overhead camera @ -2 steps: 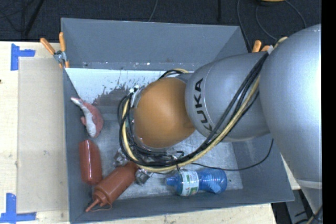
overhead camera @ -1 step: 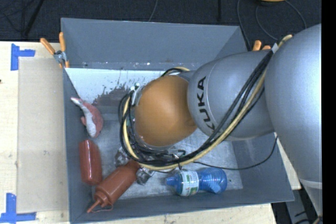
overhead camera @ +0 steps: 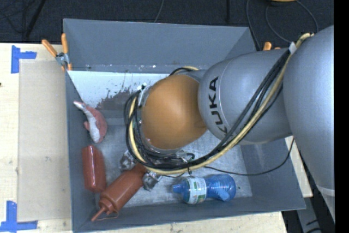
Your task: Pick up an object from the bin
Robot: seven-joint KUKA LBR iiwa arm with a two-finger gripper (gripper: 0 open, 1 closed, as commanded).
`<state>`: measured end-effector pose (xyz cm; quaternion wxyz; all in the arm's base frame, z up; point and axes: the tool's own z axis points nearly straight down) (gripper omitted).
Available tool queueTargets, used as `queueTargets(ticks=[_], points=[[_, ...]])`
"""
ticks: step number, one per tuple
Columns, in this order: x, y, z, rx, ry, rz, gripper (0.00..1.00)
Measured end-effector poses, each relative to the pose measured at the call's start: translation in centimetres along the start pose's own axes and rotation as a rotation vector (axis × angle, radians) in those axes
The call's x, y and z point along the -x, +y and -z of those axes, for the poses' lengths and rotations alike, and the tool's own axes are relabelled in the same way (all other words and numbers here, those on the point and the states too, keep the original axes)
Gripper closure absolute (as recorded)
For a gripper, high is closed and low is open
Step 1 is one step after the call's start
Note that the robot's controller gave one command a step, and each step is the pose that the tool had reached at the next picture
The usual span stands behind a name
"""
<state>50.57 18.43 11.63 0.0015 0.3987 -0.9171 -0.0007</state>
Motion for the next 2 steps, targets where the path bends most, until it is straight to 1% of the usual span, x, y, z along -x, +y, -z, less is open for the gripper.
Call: queueTargets(ticks=[1, 2], points=[[0.07, -0.02, 1.01, -0.002, -0.003, -0.001, 1.0], [0.02, 0.04, 1.72, -0.001, 0.0, -0.002, 1.0]])
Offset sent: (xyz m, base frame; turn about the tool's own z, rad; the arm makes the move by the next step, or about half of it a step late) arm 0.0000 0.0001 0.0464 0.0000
